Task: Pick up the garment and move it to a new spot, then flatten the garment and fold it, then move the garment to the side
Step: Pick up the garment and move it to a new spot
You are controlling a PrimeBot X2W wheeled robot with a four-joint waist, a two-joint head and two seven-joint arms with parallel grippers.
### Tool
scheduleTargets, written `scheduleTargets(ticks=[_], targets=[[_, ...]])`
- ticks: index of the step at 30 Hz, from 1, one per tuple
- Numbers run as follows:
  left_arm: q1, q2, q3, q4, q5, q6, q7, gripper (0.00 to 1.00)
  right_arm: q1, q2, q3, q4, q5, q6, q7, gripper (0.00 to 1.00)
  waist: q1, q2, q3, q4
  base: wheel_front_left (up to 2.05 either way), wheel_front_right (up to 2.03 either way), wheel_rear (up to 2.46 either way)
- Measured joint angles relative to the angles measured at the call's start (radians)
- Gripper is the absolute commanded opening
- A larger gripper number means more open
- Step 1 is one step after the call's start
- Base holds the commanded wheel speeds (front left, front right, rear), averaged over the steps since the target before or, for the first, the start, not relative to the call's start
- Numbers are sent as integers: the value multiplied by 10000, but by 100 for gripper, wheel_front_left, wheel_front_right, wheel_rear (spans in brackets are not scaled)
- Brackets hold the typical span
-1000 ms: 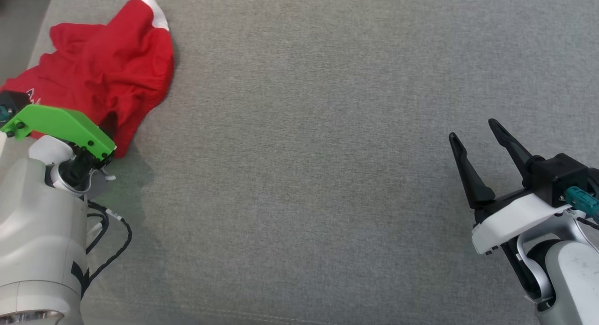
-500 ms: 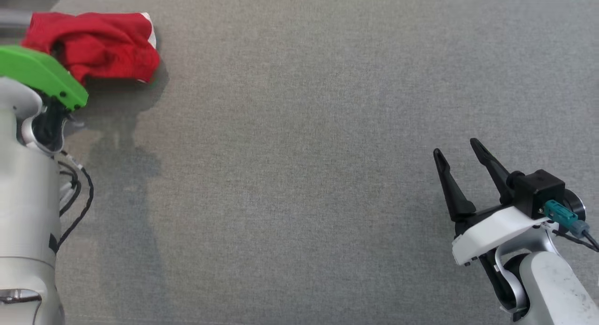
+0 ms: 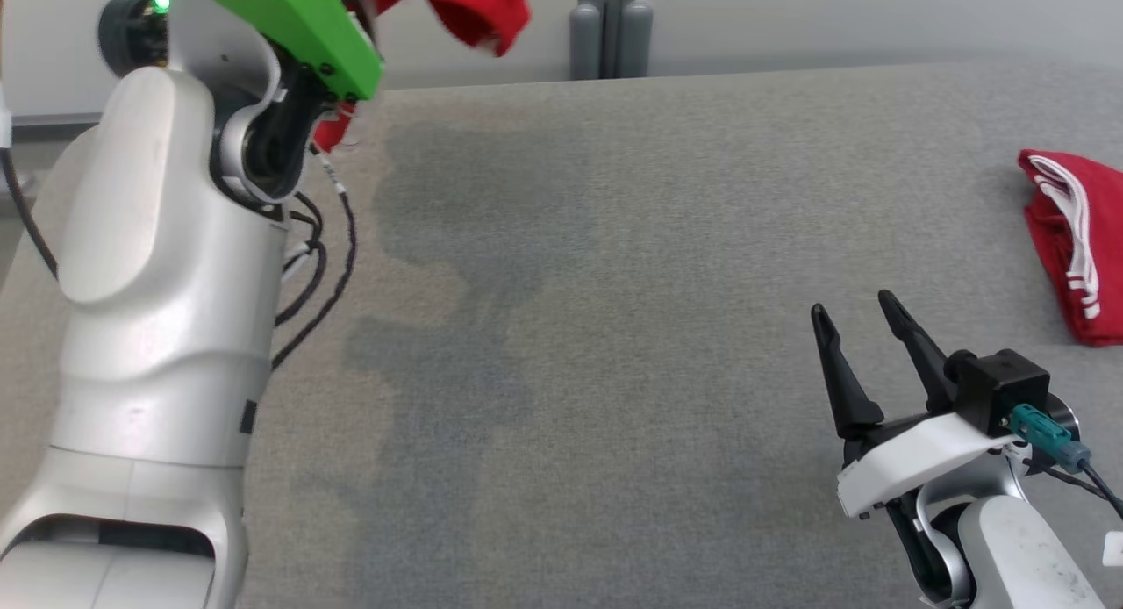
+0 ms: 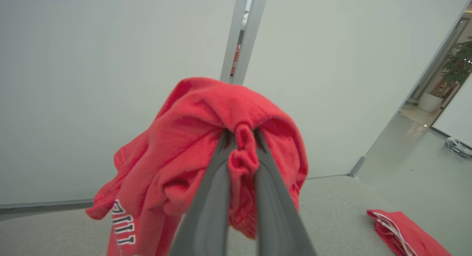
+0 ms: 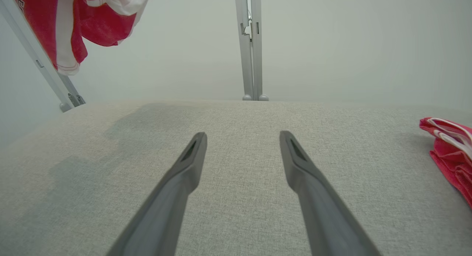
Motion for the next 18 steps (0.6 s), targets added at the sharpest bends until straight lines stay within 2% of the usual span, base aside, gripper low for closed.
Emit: scheduleTargets(ticks=[6,10,13,18], targets=[[828,-418,-1020,-1931,-798,-33,535,0,16,58,-113,-23,-12,-2,-86,100,0,0,-84,-1010,0,0,0],[1449,-512,-1662,-2523,-953,-36,732,0,-1,186,-132,-13,-8,-2,-211,100,0,0,-23,-1656,0,0,0],[2181,-343,-1983,-2487,-861,-35,792,0,5,274,-232,40,-8,-2,-343,100,0,0,72,-2181,0,0,0],[3514,290,-2320,-1467,-497,309,861,0,25,420,-270,178,-10,-2,-514,100,0,0,244,-2865,0,0,0]])
